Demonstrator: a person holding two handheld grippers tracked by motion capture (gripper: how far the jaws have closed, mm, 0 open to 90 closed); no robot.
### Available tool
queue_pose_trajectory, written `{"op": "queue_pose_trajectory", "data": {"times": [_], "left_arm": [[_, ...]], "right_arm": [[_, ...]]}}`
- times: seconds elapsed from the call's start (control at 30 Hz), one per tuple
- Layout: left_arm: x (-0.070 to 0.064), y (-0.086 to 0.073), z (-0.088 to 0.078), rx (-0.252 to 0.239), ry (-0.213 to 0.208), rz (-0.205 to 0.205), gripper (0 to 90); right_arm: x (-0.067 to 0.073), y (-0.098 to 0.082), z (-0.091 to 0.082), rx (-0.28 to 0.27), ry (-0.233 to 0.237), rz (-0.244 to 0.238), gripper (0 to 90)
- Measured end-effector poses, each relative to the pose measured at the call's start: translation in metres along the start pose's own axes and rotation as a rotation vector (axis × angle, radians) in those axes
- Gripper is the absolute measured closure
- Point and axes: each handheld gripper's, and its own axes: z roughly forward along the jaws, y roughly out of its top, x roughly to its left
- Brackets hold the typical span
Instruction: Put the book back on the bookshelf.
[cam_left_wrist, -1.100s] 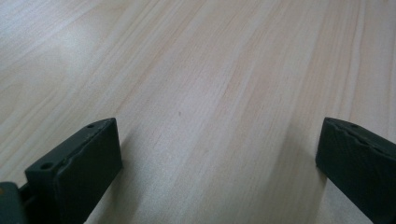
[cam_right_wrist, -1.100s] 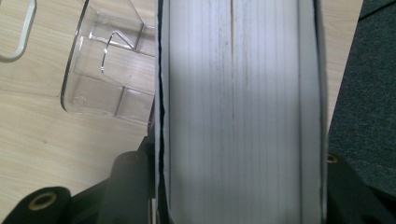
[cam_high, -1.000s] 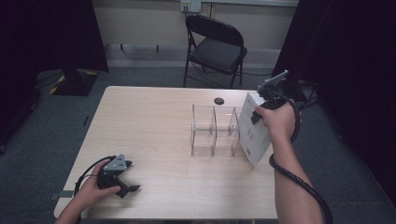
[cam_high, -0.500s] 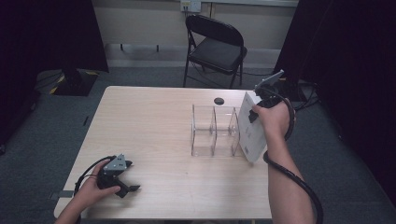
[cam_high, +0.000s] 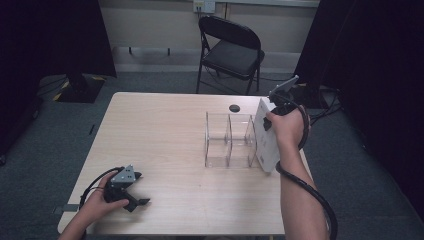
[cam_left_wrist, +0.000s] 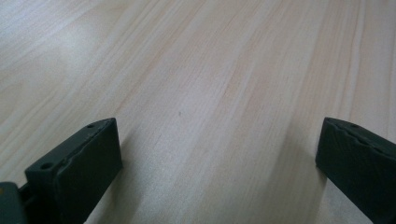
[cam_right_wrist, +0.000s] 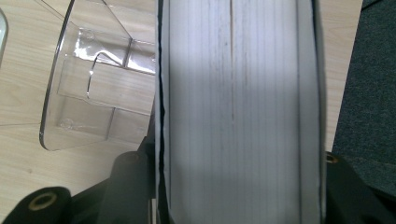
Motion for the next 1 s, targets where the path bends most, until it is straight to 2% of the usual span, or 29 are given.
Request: {"op": "queue_pose_trajectory", "data": {"times": [1.0], "left_arm": [[0.0000,0.0000,0.0000,0.000,0.000,0.000,0.0]], "right_arm": [[0.0053,0.0034,0.0104,-0.025,-0.008,0.017,51.9]]}}
